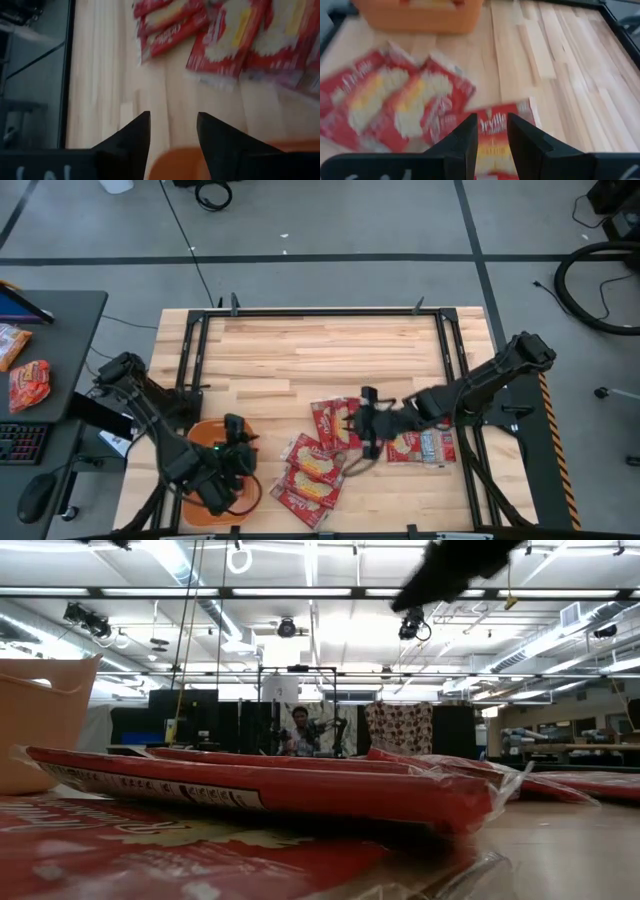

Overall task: Sort popcorn bags into baskets
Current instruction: Put the popcorn bag into the orange bin

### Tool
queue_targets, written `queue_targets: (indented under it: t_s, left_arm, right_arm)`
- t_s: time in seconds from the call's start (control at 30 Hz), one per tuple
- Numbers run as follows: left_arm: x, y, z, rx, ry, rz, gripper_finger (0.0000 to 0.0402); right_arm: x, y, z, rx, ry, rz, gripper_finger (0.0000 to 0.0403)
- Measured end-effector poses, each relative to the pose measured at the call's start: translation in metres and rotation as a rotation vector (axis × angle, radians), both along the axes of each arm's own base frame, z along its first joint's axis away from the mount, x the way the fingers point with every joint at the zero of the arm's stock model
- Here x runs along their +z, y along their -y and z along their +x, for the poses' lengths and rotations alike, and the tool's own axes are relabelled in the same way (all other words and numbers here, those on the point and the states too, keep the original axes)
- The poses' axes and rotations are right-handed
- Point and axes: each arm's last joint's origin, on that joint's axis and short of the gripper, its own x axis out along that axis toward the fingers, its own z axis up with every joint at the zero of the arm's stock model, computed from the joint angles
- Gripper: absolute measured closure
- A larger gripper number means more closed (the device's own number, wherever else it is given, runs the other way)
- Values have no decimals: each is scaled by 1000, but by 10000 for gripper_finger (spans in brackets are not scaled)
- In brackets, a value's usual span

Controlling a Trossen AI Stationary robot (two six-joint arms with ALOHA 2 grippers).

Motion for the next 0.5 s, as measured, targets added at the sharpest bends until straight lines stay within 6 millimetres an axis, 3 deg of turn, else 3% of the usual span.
queue_targets:
  t_s: [0.3,0.5]
  left_arm:
    - [2,-26,51,27,37,-137,237]
    - [-15,-35,78,-34,-41,-132,230]
  right_arm:
    - [-18,-41,-32,-22,22,-33,294]
    - [-28,-52,-46,-61,16,27,294]
